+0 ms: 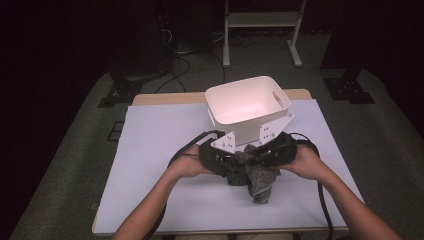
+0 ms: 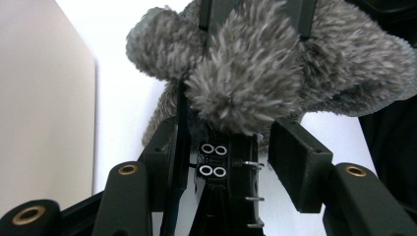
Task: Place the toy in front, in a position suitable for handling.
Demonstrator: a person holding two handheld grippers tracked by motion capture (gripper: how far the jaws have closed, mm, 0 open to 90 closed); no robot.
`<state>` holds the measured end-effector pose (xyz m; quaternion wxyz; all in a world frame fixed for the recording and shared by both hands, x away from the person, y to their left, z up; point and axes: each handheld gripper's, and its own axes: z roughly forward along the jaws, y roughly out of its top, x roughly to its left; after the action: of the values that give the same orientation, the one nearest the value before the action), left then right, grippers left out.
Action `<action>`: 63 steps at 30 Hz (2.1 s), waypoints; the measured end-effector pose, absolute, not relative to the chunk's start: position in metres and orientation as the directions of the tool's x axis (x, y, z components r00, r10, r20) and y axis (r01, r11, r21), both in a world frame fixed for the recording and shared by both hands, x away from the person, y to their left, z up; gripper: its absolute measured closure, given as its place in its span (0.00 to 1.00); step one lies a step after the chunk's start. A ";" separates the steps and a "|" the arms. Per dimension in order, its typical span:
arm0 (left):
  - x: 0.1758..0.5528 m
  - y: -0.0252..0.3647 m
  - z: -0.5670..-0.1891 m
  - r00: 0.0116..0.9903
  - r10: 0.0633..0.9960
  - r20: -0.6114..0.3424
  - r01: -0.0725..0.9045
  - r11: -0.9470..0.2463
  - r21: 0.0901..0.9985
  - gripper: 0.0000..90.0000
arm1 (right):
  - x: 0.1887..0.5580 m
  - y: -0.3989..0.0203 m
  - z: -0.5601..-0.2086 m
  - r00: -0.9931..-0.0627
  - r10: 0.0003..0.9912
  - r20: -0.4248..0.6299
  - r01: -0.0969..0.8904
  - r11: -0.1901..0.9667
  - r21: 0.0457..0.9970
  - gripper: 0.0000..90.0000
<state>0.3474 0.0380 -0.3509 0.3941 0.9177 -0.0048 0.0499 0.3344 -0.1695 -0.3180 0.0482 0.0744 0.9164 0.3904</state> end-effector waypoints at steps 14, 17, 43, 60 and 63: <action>0.347 0.025 -0.346 0.997 0.000 0.083 -0.058 -0.711 0.701 0.48 | 0.340 -0.169 -0.315 -0.985 0.175 -0.002 0.119 0.677 0.726 0.88; 0.346 0.023 -0.345 0.996 -0.005 0.091 -0.067 -0.719 0.691 0.47 | 0.339 -0.170 -0.315 -0.983 0.184 0.010 0.134 0.680 0.721 0.88; 0.357 0.051 -0.408 0.998 0.059 -0.012 0.044 -0.577 0.816 0.62 | 0.337 -0.178 -0.315 -0.979 0.203 0.008 0.148 0.688 0.710 0.88; 0.351 0.058 -0.394 0.997 0.062 0.044 -0.002 -0.564 0.826 0.64 | 0.337 -0.175 -0.311 -0.981 0.191 -0.019 0.118 0.681 0.723 0.87; 0.351 0.057 -0.396 0.997 0.068 0.039 0.007 -0.567 0.823 0.64 | 0.339 -0.175 -0.312 -0.981 0.191 -0.018 0.120 0.686 0.718 0.87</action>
<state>0.3510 0.0575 -0.3955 0.4646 0.8846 0.0212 0.0332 0.3388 -0.1746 -0.3115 0.0458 0.0847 0.9170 0.3871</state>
